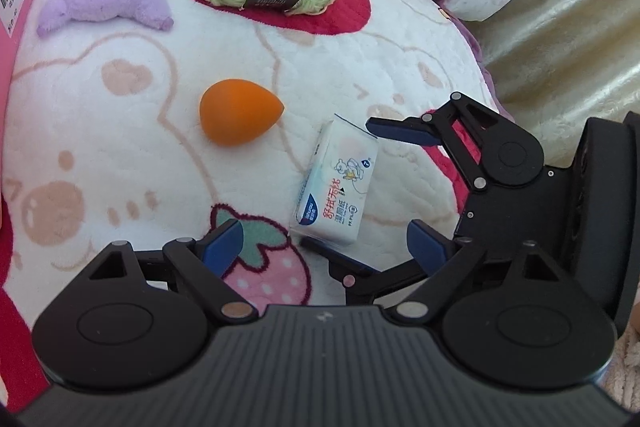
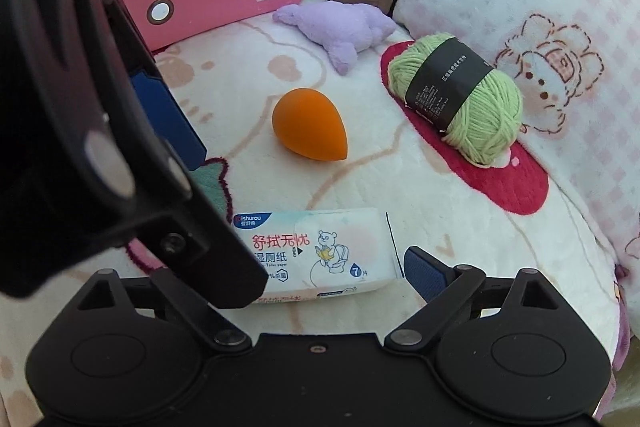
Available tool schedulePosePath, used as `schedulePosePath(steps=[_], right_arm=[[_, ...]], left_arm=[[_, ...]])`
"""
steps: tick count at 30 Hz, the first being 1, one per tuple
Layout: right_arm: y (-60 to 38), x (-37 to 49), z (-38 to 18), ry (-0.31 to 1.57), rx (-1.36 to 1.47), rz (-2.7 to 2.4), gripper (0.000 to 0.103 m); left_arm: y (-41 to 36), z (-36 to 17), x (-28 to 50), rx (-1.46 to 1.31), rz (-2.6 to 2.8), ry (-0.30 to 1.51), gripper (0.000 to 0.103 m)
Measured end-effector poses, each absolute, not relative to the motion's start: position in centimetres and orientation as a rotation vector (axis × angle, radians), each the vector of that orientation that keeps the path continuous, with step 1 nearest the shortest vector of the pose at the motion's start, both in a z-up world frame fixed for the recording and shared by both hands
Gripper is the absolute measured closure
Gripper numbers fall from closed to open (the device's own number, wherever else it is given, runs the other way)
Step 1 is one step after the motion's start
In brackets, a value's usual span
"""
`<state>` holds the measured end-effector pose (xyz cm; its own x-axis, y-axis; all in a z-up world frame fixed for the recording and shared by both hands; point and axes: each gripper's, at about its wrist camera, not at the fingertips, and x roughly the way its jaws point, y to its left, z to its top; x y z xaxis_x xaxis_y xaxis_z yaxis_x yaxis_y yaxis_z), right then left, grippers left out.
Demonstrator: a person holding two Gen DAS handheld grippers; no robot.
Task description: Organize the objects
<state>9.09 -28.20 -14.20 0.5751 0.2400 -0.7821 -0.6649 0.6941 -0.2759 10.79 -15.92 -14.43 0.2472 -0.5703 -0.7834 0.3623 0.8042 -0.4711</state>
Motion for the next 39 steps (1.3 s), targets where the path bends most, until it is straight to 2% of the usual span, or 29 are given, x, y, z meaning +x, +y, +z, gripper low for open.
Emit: schedulePosePath(steps=[6,7,8,10,16,19,24,31,39], right_arm=[[-28.4,9.2,-14.2,0.803,-0.579,0.568,0.007],[-28.4,9.3,-14.3,0.806,-0.574,0.568,0.006],[-28.5,9.3,-14.3,0.809,-0.568,0.567,0.006],[-28.7,9.4,-14.4,0.813,-0.563,0.564,0.004],[-28.7,9.1,-14.7,0.797,-0.560,0.566,0.004],[-29.3,9.6,-14.9,0.800,-0.531,0.577,0.004],[-30.0,10.6,-15.0,0.833,-0.453,0.571,0.002],[-29.4,10.2,-14.5,0.848,-0.437,0.595,0.005],[-30.0,11.5,-13.1,0.973,-0.240,0.554,0.005]], left_arm=[[-15.8,-15.9,10.8,-0.286,-0.622,1.184,0.017],[-15.7,-16.1,10.6,-0.295,-0.620,1.185,0.022],[-15.7,-16.3,10.5,-0.303,-0.617,1.186,0.031],[-15.4,-16.4,10.2,-0.324,-0.628,1.196,0.044],[-15.4,-16.5,10.0,-0.350,-0.637,1.164,0.055],[-15.6,-17.4,10.1,-0.379,-0.639,1.203,0.066],[-14.5,-18.0,11.1,-0.501,-0.593,1.224,0.070],[-14.5,-17.9,11.6,-0.486,-0.568,1.175,0.074],[-14.4,-17.1,12.2,-0.486,-0.533,1.140,0.074]])
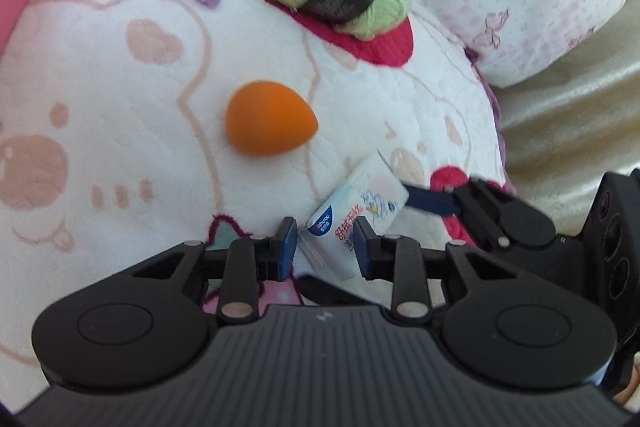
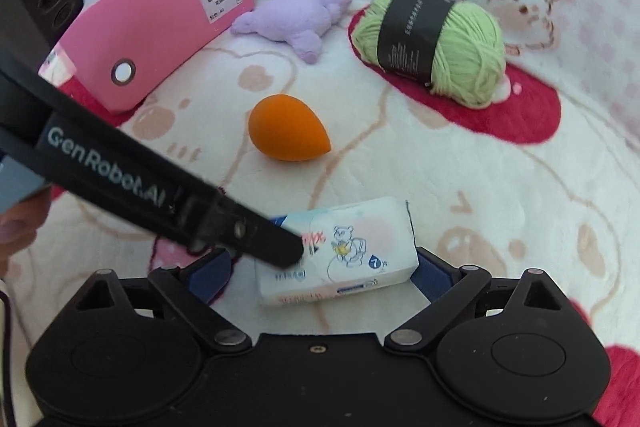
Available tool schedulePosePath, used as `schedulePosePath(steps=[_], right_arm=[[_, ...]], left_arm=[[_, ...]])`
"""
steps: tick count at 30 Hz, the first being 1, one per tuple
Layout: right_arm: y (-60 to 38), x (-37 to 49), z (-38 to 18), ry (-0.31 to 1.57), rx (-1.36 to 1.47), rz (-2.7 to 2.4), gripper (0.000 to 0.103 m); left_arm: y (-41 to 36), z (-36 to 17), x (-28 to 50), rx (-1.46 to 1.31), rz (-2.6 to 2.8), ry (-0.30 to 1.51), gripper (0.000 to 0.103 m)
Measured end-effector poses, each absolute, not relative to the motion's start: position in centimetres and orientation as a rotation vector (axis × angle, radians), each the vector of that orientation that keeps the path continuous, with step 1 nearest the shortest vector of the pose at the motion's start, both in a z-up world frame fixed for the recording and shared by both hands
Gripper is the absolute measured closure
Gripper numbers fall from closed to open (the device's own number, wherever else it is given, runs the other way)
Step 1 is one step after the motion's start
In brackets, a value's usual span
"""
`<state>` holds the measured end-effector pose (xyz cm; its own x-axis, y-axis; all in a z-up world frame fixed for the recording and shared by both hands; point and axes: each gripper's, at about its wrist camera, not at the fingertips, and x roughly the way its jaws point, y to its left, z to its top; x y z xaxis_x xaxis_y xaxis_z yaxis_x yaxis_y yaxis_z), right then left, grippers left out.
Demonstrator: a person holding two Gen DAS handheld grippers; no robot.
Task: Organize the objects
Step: 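Close the right gripper on the white wet-wipe pack, then lift the white wet-wipe pack with the right gripper toward the pink box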
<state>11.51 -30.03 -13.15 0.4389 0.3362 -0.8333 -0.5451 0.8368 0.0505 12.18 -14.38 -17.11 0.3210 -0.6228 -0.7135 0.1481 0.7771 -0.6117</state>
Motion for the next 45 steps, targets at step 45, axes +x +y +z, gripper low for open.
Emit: schedulePosePath(steps=[45], right_arm=[[-27.2,10.5,-12.5,1.088,-0.128,0.454,0.021]], left_arm=[[-12.4,-15.9,10.1,-0.377,-0.510,1.162,0.083]])
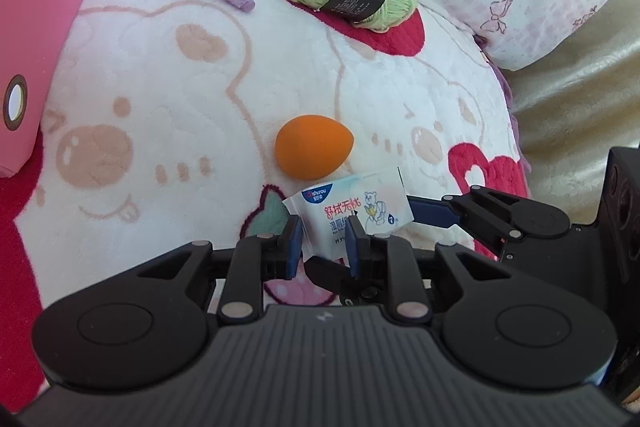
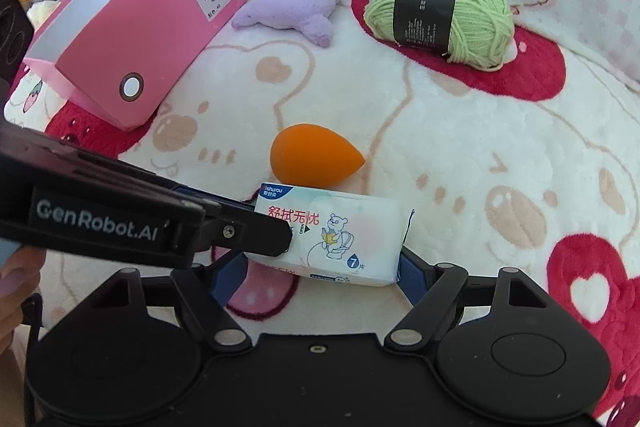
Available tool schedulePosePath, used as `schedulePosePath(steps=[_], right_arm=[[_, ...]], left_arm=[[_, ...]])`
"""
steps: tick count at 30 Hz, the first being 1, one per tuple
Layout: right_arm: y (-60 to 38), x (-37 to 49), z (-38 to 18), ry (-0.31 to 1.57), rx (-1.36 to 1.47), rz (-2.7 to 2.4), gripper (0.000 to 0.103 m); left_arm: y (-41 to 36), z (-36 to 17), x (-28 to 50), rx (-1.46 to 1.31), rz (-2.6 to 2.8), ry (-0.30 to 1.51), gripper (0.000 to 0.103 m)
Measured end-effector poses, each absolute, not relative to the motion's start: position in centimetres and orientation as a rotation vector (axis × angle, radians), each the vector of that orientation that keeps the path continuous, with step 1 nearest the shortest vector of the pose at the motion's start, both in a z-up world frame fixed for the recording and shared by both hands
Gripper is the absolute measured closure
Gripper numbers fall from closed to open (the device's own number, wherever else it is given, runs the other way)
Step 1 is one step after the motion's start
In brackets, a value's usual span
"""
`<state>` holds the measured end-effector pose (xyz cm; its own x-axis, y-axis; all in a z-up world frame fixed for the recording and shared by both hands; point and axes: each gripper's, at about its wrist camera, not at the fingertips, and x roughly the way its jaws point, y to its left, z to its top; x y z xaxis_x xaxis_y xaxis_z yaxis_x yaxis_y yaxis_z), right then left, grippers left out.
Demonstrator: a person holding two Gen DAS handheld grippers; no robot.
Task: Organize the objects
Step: 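Lift the white wet-wipe pack with the right gripper toward the pink box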
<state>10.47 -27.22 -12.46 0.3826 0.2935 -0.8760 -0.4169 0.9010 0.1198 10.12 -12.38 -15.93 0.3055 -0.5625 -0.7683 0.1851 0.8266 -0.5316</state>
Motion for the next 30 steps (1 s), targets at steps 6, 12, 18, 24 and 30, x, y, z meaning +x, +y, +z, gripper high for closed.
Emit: schedulePosePath(steps=[6,12,18,24,30], right_arm=[[-27.1,10.0,-11.6,1.096,-0.109,0.448,0.021],[-26.8,9.2,-9.9,1.091,-0.095,0.436,0.021],[-26.2,8.2,-8.4,1.076,-0.081,0.440,0.020],[-25.7,7.0,-6.2,1.038,-0.084,0.468,0.019],[-24.6,4.9,-3.7,0.958,-0.104,0.541,0.013]], left_arm=[[-11.8,-15.2,9.5,-0.389,-0.528,1.170,0.082],[-11.2,-13.4,8.7,-0.376,-0.555,1.154,0.082],[-10.4,-11.6,7.6,-0.366,-0.579,1.125,0.082],[-9.0,-9.7,6.3,-0.373,-0.603,1.083,0.080],[-7.2,-8.1,5.0,-0.374,-0.617,1.062,0.080]])
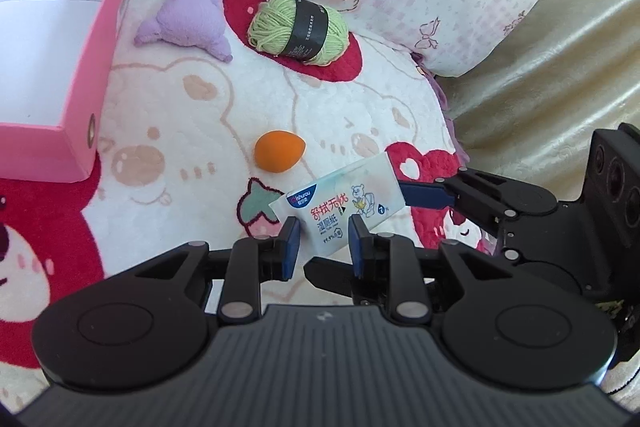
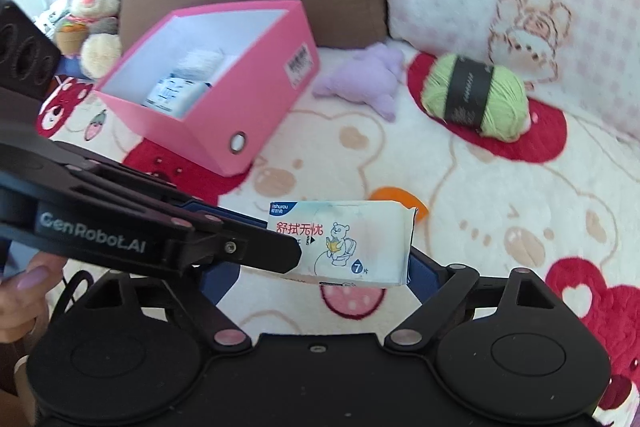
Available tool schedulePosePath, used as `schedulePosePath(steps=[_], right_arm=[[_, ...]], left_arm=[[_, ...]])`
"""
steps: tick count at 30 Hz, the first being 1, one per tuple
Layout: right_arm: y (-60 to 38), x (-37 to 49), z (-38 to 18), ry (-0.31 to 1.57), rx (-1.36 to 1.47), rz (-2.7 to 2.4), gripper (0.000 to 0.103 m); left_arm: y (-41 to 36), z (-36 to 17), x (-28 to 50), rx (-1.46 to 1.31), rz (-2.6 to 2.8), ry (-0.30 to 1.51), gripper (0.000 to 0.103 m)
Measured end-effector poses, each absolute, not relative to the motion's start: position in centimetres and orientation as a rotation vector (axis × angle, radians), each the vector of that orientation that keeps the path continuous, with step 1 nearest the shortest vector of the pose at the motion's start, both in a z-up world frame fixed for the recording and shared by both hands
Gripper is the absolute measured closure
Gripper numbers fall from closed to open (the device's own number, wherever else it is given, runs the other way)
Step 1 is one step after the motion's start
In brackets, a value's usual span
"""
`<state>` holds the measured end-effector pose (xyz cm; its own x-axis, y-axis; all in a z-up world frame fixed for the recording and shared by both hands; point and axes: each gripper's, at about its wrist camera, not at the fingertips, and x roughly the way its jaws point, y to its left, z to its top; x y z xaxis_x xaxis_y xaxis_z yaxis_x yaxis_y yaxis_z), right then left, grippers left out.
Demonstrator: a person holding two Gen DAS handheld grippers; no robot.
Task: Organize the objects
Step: 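Lift the white wet-wipe pack with the right gripper toward the pink box, then lower the white wet-wipe pack into the pink box with the right gripper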
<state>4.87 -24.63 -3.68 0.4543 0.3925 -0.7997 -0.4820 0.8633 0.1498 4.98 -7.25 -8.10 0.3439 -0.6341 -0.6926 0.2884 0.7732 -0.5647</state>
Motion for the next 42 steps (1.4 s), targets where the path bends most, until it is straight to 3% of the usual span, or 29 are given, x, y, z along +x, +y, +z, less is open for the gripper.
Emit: schedulePosePath(steps=[18,42], right_arm=[[-21.8,1.6,-1.1,0.875,-0.064,0.641,0.013],[-15.0,-2.4,1.9,0.760,-0.254,0.623,0.029]], left_arm=[[-1.6,-5.2,1.1,-0.434,-0.631,0.983,0.080],[3.6,-1.8,-1.9,-0.360,-0.505,0.917,0.080]])
